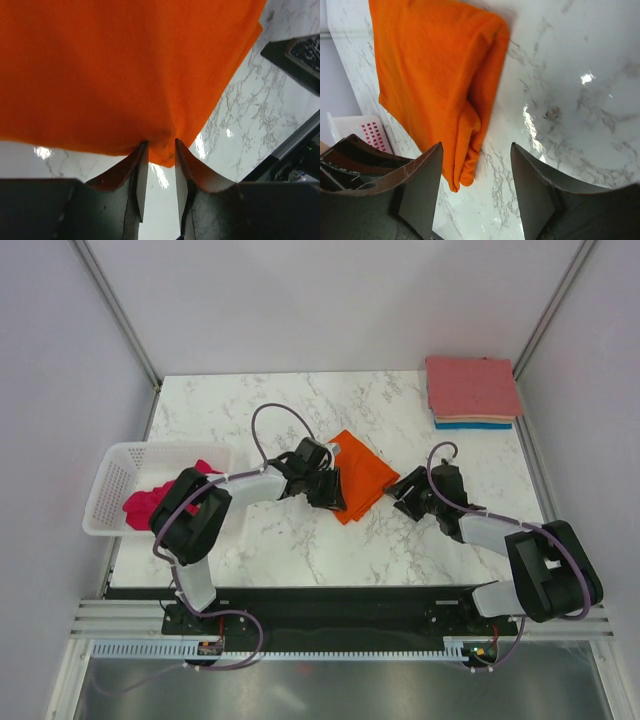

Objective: Fold and stack the t-shirts
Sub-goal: Fold the tshirt

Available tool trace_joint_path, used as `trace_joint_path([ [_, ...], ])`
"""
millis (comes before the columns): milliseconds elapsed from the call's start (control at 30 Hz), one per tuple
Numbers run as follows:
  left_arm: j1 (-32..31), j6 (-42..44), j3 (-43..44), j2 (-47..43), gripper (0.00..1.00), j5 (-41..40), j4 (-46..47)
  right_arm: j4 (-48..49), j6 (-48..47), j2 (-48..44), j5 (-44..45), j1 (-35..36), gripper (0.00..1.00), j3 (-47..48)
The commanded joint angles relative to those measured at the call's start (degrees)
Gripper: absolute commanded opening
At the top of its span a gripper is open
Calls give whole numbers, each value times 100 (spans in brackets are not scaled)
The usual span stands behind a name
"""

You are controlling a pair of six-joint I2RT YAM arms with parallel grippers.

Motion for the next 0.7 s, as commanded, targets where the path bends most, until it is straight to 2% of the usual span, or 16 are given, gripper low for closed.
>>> trace_joint_path([
  [0, -28, 88, 380, 367, 34, 162, 408, 1113, 1152, -297, 216, 75, 65, -298],
  [233, -28, 35, 311, 649, 33, 154, 487, 1615, 1873, -236, 681, 382, 71, -615],
  [667, -54, -9, 161, 631, 33, 233, 566, 2300, 2524, 520, 1174, 699, 71, -624],
])
